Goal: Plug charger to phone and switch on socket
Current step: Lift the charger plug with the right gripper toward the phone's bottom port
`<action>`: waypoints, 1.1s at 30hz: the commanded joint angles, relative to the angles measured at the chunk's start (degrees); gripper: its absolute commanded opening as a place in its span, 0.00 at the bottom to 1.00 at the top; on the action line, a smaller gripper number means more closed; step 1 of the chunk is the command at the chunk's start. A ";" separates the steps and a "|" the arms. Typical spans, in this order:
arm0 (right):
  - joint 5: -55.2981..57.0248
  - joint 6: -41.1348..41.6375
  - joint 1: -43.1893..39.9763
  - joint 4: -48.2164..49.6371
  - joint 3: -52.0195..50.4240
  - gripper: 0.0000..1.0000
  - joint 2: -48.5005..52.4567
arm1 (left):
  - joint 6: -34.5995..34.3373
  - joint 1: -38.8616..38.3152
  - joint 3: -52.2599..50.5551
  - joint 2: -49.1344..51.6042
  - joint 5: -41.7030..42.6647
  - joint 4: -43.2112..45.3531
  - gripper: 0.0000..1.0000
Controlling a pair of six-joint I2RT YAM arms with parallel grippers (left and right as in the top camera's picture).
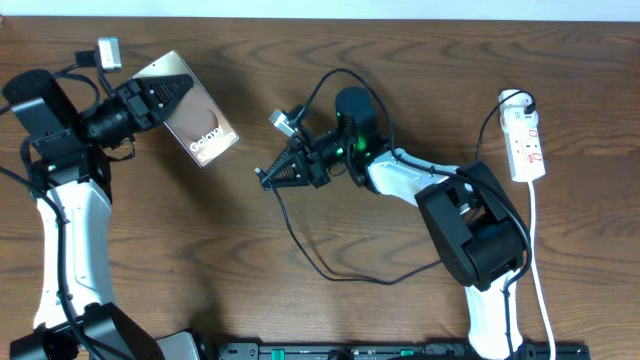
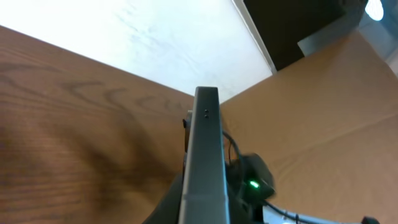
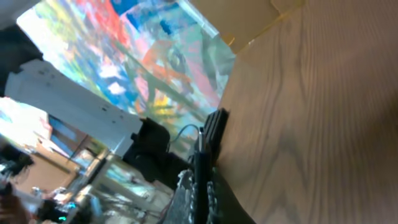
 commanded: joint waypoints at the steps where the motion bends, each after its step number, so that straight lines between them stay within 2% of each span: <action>1: 1.05 15.23 0.11 7.34 0.26 0.01 -0.35 | -5.53 -0.13 0.87 -0.72 -1.18 3.30 0.07; 3: 2.05 18.97 0.13 12.35 0.26 0.01 -0.35 | -7.91 -0.13 0.87 -0.72 -1.16 5.84 0.08; 9: 4.94 23.87 0.11 15.56 0.26 0.01 -0.35 | -12.07 -0.22 0.87 -0.72 -1.11 8.92 0.08; 16: 6.08 26.64 0.13 17.09 0.28 0.01 -0.35 | -12.09 -2.75 0.87 -0.72 -0.96 9.11 0.07; 23: 6.93 38.18 0.11 33.46 0.33 0.01 -0.35 | -12.11 -3.37 0.87 -0.72 -0.96 10.38 0.08; 33: 7.19 39.76 0.20 35.08 0.33 0.01 -0.35 | -13.20 -3.58 0.87 -0.72 -0.92 10.36 0.08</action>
